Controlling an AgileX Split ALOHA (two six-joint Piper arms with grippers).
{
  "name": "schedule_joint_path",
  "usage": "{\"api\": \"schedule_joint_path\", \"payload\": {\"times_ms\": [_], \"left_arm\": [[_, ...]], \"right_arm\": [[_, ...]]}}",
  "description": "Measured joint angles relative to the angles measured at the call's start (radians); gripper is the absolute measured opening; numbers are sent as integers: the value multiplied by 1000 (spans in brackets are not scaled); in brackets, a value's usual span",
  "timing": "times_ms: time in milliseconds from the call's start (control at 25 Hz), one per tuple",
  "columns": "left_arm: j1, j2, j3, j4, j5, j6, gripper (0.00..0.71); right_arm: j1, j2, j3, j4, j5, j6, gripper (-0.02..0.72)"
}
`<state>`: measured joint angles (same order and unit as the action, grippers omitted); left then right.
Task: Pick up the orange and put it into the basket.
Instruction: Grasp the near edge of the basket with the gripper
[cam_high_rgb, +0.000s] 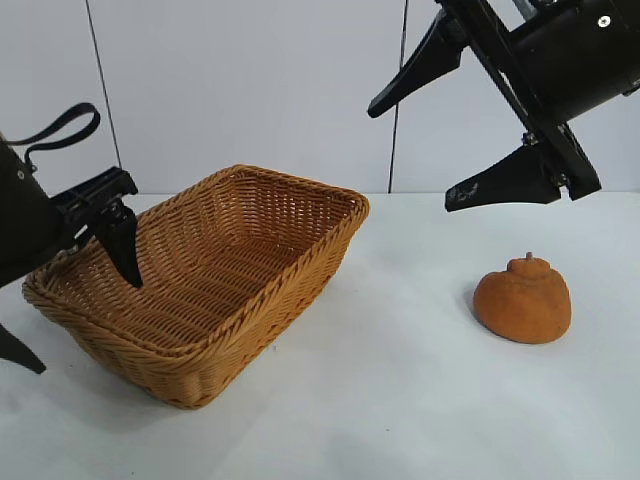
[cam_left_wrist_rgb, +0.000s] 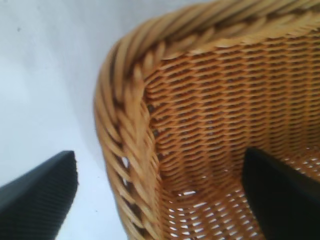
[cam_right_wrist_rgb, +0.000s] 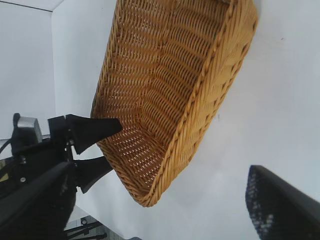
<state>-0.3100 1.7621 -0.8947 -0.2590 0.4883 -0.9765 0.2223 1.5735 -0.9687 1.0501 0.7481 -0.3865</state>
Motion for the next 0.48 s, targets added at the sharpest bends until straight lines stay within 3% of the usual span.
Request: {"api": "schedule_joint_path", "payload": {"times_ms": [320,400,480], "left_arm": [[0,62,0,0,-5,27,621],[0,62,0,0,-6,34,551],[0,62,0,0,-6,35,414]], "right_arm": [[0,0,0,0,0,0,631],[0,0,0,0,0,0,631],[0,0,0,0,-1,0,631]]}}
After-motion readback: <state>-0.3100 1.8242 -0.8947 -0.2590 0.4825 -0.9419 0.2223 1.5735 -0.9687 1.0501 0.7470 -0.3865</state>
